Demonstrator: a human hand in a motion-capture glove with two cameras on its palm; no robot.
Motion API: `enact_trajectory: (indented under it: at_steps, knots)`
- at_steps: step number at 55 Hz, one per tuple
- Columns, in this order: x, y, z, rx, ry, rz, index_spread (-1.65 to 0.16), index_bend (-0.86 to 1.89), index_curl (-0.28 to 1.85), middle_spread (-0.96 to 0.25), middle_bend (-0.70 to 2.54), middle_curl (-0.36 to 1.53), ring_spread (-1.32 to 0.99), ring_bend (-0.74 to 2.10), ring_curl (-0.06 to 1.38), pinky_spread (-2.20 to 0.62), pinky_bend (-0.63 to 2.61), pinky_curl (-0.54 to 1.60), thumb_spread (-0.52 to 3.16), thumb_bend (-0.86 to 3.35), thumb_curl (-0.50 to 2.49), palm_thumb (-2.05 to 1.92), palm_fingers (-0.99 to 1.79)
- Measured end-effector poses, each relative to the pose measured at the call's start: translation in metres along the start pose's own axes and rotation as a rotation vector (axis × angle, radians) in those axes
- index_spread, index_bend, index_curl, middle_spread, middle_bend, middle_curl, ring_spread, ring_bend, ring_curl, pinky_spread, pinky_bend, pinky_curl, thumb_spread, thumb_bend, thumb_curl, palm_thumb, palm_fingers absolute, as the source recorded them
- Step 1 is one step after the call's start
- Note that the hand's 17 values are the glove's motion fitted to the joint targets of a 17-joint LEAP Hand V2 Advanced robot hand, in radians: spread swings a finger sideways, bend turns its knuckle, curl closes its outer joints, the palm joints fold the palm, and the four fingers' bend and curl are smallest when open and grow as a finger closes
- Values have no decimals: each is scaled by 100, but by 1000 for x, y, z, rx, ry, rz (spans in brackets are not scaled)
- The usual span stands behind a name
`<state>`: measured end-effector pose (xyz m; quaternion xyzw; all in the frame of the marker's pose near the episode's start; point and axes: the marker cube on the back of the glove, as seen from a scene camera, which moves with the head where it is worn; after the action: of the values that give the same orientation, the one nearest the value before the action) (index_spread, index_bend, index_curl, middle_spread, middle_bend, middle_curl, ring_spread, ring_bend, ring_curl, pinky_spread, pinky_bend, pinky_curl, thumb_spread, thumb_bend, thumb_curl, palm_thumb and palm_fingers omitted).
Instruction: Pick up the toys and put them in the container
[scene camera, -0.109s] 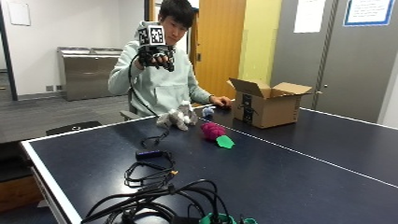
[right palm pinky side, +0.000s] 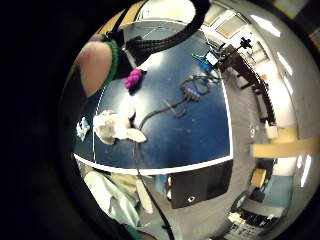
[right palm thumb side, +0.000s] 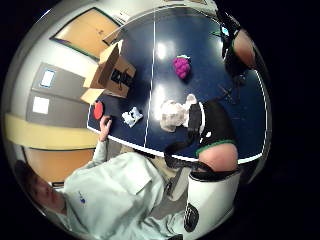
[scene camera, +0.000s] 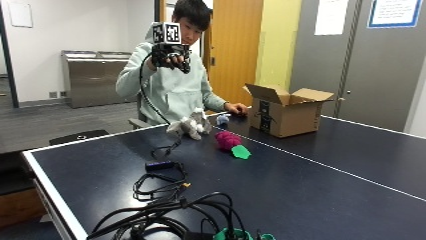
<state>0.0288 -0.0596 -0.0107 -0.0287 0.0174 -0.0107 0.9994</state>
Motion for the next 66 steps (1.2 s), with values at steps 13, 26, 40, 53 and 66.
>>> enact_trajectory:
  at_steps: [13,26,40,53,66]
  knots:
    - [-10,-57,-16,-17,24,-52,-19,31,22,-9,20,13,-17,40,15,-7,51,22,127,37,21,34,56]
    - [-30,-156,43,-175,-52,-75,-26,4,16,-3,12,14,-8,39,18,-2,96,38,144,25,22,11,-5]
    - [-52,-211,198,-380,-41,226,-23,-1,9,6,12,15,3,38,18,4,125,43,129,5,21,-5,-31]
    - [-57,-214,267,-467,94,376,-21,-7,1,8,16,16,2,92,33,-4,138,44,121,-3,22,-3,-5]
    - [-76,-204,254,-533,48,254,-22,11,1,-5,60,33,-25,138,48,-36,137,39,135,26,41,53,61]
